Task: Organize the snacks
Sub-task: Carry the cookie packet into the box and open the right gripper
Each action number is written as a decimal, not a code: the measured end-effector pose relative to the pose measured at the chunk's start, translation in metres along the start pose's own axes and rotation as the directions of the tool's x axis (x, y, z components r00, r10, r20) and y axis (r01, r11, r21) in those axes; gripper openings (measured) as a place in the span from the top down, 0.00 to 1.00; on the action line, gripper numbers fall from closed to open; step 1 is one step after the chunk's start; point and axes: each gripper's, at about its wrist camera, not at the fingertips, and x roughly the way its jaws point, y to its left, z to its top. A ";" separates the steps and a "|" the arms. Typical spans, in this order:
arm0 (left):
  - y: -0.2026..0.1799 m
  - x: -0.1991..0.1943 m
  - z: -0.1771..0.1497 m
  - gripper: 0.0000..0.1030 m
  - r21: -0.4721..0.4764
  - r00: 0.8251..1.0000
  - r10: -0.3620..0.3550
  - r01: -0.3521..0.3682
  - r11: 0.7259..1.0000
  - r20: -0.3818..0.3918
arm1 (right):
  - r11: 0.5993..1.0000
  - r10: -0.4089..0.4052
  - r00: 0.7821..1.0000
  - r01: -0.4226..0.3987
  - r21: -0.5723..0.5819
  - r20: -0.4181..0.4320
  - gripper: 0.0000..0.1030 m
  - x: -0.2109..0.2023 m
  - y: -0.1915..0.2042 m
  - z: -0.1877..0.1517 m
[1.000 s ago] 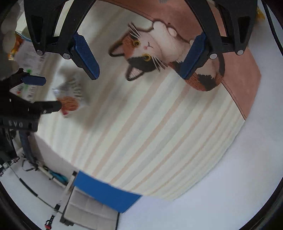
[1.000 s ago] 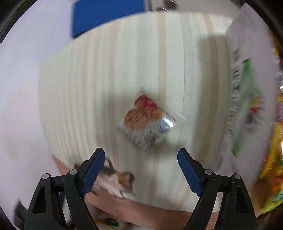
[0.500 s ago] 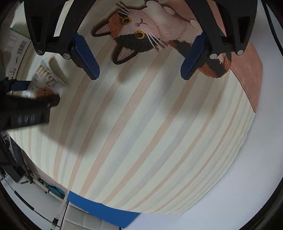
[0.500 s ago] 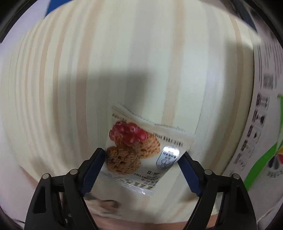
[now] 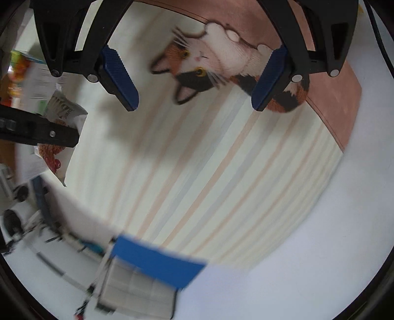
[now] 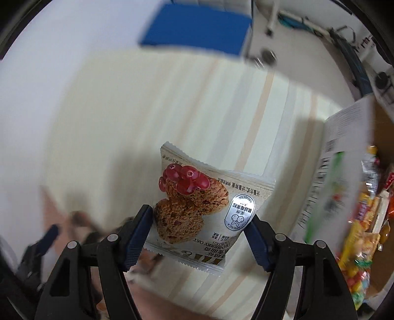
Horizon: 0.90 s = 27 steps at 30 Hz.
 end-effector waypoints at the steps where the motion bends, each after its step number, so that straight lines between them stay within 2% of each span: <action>1: -0.010 -0.018 0.003 0.09 0.016 0.999 -0.030 0.030 0.999 0.030 | 1.000 0.021 0.999 -0.021 -0.001 0.037 0.27 -0.025 -0.006 -0.003; 4: -0.049 -0.064 0.008 0.09 0.086 0.987 -0.136 0.129 0.988 0.087 | 1.000 0.017 0.990 -0.019 0.016 0.137 0.27 -0.103 -0.048 -0.019; 5: -0.065 -0.073 0.011 0.09 0.117 0.978 -0.186 0.175 0.977 0.090 | 0.999 -0.006 0.987 0.000 0.038 0.159 0.27 -0.124 -0.068 -0.027; 7: -0.108 -0.088 0.010 0.04 0.197 0.953 -0.297 0.281 0.939 0.058 | 0.995 -0.052 0.983 0.037 0.092 0.173 0.27 -0.153 -0.112 -0.038; 9: -0.155 -0.090 0.008 0.00 0.273 0.935 -0.354 0.337 0.901 0.014 | 0.981 -0.127 0.979 0.100 0.166 0.158 0.27 -0.169 -0.168 -0.045; 12: -0.219 -0.076 0.005 0.00 0.338 0.921 -0.383 0.382 0.860 -0.067 | 0.951 -0.204 0.975 0.175 0.256 0.091 0.27 -0.170 -0.240 -0.049; 14: -0.268 -0.056 0.003 0.00 0.397 0.924 -0.360 0.381 0.835 -0.129 | 0.932 -0.248 0.968 0.227 0.281 0.041 0.27 -0.161 -0.272 -0.053; 15: -0.282 -0.047 0.004 0.00 0.410 0.928 -0.342 0.371 0.833 -0.146 | 0.925 -0.257 0.966 0.239 0.297 0.022 0.27 -0.155 -0.289 -0.055; 17: -0.315 -0.028 0.000 0.00 0.438 0.929 -0.322 0.371 0.819 -0.185 | 0.915 -0.241 0.971 0.232 0.330 -0.015 0.27 -0.141 -0.316 -0.060; 18: -0.328 -0.022 -0.002 0.01 0.454 0.936 -0.297 0.352 0.818 -0.190 | 0.911 -0.238 0.971 0.231 0.342 -0.021 0.27 -0.141 -0.323 -0.063; 20: -0.346 -0.010 0.000 0.01 0.471 0.942 -0.268 0.333 0.817 -0.202 | 0.899 -0.252 0.967 0.248 0.362 -0.038 0.27 -0.131 -0.337 -0.066; 22: -0.357 0.004 0.002 0.01 0.474 0.948 -0.234 0.312 0.824 -0.217 | 0.893 -0.223 0.974 0.224 0.390 -0.049 0.27 -0.111 -0.350 -0.071; 27: -0.369 0.022 -0.001 0.01 0.474 0.952 -0.197 0.289 0.831 -0.236 | 0.894 -0.191 0.980 0.194 0.404 -0.048 0.26 -0.092 -0.359 -0.072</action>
